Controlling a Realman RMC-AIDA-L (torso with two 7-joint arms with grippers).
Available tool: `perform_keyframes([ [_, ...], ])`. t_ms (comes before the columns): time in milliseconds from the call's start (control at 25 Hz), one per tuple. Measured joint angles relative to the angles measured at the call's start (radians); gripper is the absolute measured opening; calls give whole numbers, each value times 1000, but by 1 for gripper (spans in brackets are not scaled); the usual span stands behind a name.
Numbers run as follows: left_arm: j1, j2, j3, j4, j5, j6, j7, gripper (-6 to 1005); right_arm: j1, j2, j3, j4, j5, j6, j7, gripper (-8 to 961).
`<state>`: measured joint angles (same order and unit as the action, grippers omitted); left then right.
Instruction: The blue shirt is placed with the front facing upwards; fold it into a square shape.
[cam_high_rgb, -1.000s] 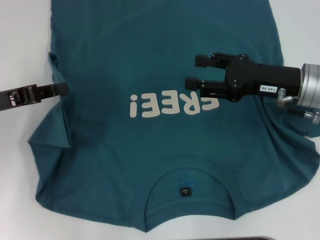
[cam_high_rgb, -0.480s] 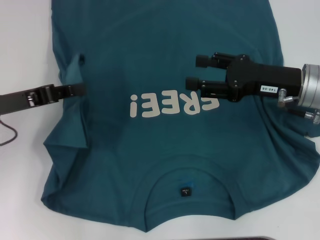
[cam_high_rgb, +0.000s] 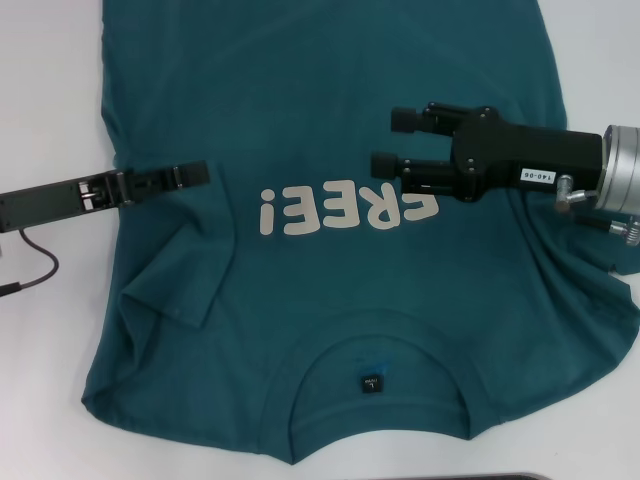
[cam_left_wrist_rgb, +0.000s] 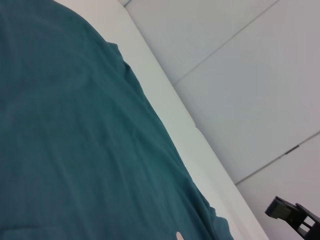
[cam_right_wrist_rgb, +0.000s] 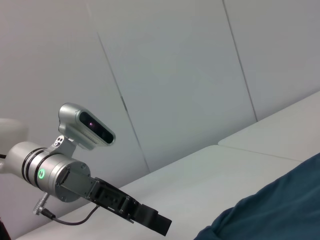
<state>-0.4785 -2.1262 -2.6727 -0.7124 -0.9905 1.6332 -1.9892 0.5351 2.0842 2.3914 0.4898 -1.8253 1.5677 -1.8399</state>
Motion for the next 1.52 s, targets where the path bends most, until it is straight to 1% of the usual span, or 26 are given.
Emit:
perform_keyframes([
  [200,13,7,0,-3,0,-33,3,467,-1,-1,0,2,0,-4,4,825],
  [280,26,15,1,-4,3,-58,4,519,-1,-2,0,3,0,-7,5,825],
  [440,44,27,6,-7,6,-62,5,622,-1,-3,0,4,0,-10,8,825],
  [520,55,36,9,-7,8,-63,8,674,-1,-3,0,4,0,-10,8,825],
  [720,82,50,10,-8,9,-48,14,767,-1,-3,0,4,0,-11,11,825],
  [840,96,55,16,-10,10,-23,14,767,-1,-4,0,4,0,-11,12,825],
  [960,112,61,43,-10,11,4,15,767,-3,-5,0,4,0,-11,13,825],
  [1080,127,62,76,-10,12,19,16,766,-6,-6,0,4,0,-11,13,825],
  [1200,138,58,90,-11,16,19,20,766,-8,-6,0,4,0,-11,13,825],
  [1520,150,58,85,-12,60,9,29,766,-9,-8,0,3,-2,-5,13,825],
])
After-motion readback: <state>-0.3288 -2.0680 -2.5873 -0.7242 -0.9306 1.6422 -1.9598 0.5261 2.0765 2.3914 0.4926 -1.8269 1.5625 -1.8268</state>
